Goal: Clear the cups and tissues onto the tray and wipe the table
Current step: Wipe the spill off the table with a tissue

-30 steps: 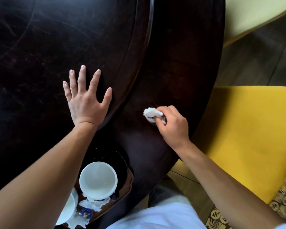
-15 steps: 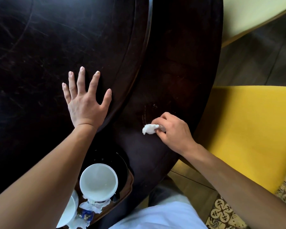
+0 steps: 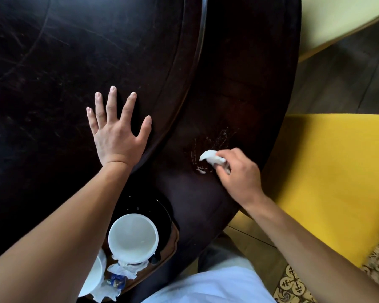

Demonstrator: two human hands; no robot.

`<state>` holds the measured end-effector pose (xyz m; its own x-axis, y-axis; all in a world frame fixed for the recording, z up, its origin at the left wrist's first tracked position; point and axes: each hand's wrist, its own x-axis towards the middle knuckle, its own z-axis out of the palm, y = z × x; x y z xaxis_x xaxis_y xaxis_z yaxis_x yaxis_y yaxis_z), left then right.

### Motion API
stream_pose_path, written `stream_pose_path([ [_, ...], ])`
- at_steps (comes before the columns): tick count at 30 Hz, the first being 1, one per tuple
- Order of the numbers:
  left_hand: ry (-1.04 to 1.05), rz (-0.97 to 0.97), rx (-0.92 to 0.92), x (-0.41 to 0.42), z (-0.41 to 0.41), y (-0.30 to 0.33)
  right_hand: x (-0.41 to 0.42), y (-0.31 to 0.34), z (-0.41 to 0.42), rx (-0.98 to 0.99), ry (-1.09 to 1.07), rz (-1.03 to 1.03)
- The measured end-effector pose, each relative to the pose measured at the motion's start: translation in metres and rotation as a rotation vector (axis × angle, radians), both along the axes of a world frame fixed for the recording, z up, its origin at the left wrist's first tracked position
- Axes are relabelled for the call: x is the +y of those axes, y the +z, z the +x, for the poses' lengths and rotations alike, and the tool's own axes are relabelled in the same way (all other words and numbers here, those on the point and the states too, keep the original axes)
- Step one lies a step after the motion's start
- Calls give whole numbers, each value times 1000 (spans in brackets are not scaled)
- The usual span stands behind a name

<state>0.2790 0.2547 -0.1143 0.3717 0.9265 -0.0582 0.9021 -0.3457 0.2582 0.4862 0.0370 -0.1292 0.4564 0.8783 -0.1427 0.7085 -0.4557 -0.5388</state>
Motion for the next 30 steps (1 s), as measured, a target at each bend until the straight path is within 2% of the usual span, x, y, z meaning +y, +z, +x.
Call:
stream_pose_path([
  [5,0,-1,0,0,0,0,-5,5,-22,68,24,89],
  [11,0,0,1,0,0,-1,-2,3,-36,36,241,32],
  [13,0,0,1,0,0,0,4,1,-27,10,213,17],
  [18,-2,-3,-3,0,1,0,23,2,25,-58,-92,58],
  [21,-1,-3,-2,0,1,-1,28,11,46,-74,-175,111],
  [24,1,2,-4,0,1,-1,34,13,49,-79,-193,103],
  [30,5,1,-3,0,1,0,15,10,10,-38,-82,106],
])
